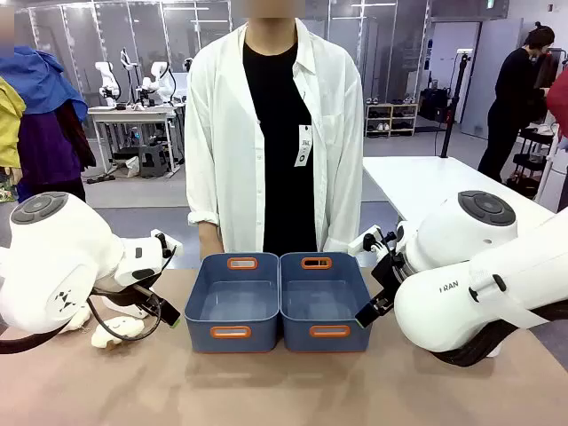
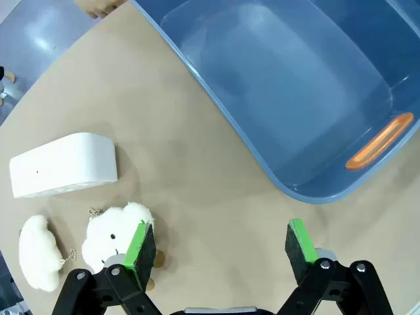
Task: Sort the digital clocks into the basket.
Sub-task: Pick up the Digital clock from the table and place it into the empty Plastic storage basket.
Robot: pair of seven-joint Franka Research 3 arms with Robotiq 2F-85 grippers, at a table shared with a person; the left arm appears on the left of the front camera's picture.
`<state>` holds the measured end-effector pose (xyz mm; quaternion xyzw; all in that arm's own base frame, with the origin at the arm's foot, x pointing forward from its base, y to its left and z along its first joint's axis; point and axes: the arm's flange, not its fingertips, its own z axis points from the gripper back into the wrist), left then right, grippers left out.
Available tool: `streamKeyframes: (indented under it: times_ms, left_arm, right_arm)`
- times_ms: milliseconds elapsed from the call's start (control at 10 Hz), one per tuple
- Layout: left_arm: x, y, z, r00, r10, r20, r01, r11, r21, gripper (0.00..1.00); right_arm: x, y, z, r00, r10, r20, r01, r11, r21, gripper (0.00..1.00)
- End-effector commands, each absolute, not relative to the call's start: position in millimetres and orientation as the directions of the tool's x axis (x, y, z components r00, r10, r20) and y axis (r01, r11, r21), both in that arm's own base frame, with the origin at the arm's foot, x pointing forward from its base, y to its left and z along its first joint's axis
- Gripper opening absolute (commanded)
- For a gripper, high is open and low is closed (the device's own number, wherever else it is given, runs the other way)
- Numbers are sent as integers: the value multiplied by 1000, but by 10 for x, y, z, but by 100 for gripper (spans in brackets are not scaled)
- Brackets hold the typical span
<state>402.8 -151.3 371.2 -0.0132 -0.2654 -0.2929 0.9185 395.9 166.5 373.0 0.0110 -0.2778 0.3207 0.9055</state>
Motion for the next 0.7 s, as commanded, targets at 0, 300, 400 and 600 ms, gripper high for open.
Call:
streamKeyframes:
  times_ms: [0,300,400,600]
  left_arm:
    - [4027,-1514,3712,687,-531,495,545,828,131,100]
    - [4027,-1514,3712,687,-531,495,545,828,131,100]
    - [4027,-1514,3712,687,-531,495,545,828,131,100]
    - [4027,-1514,3712,687,-531,495,545,828,131,100]
  right_arm:
    - [3959,1665,3730,640,575,510,-587,794,-158,100]
    - [3959,1665,3730,640,575,510,-587,794,-158,100]
    - [3959,1665,3730,640,575,510,-587,794,-158,100]
    - [3959,1665,3730,640,575,510,-587,794,-158,100]
